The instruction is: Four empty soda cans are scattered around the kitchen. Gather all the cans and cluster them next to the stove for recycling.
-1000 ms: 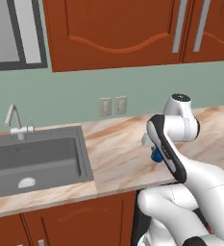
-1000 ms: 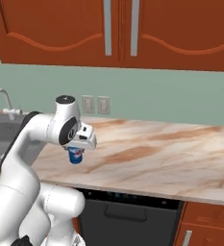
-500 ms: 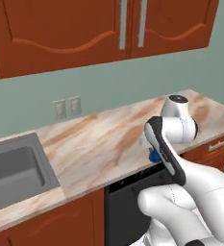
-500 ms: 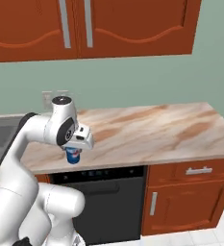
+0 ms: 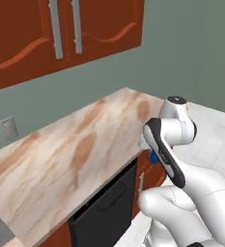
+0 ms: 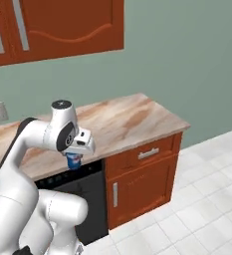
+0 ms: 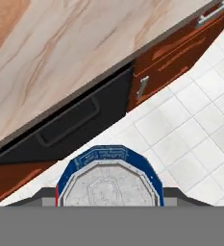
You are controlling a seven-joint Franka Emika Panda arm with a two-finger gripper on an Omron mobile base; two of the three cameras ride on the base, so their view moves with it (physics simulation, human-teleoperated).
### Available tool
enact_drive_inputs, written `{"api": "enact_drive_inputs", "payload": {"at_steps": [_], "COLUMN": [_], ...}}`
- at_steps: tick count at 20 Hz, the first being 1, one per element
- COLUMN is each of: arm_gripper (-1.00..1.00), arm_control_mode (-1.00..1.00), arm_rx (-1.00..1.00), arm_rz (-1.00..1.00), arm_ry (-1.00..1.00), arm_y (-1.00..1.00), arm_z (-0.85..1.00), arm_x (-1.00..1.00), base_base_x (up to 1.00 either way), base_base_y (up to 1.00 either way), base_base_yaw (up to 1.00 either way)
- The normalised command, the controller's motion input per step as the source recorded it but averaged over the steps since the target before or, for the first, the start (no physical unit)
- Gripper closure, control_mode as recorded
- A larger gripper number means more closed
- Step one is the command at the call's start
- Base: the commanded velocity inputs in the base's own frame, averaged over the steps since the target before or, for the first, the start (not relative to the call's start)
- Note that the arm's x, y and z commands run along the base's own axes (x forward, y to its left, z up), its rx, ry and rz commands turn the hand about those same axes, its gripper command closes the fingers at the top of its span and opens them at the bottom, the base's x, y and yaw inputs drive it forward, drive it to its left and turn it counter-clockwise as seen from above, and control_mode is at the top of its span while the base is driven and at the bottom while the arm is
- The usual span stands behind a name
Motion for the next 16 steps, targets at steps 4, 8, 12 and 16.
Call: {"api": "enact_drive_inputs", "payload": {"at_steps": [4,8,12,16], "arm_gripper": [1.0,1.0,1.0,1.0], "arm_control_mode": [1.0,1.0,1.0,1.0], "arm_rx": [0.0,0.0,0.0,0.0], "arm_rz": [0.0,0.0,0.0,0.0], "arm_ry": [0.0,0.0,0.0,0.0], "arm_y": [0.0,0.0,0.0,0.0], "arm_z": [0.0,0.0,0.0,0.0], "arm_x": [0.0,0.0,0.0,0.0], "base_base_x": [0.0,0.0,0.0,0.0], "base_base_y": [-0.44,-0.41,-0.37,-0.33], "base_base_yaw": [-0.74,-0.77,-0.77,-0.76]}}
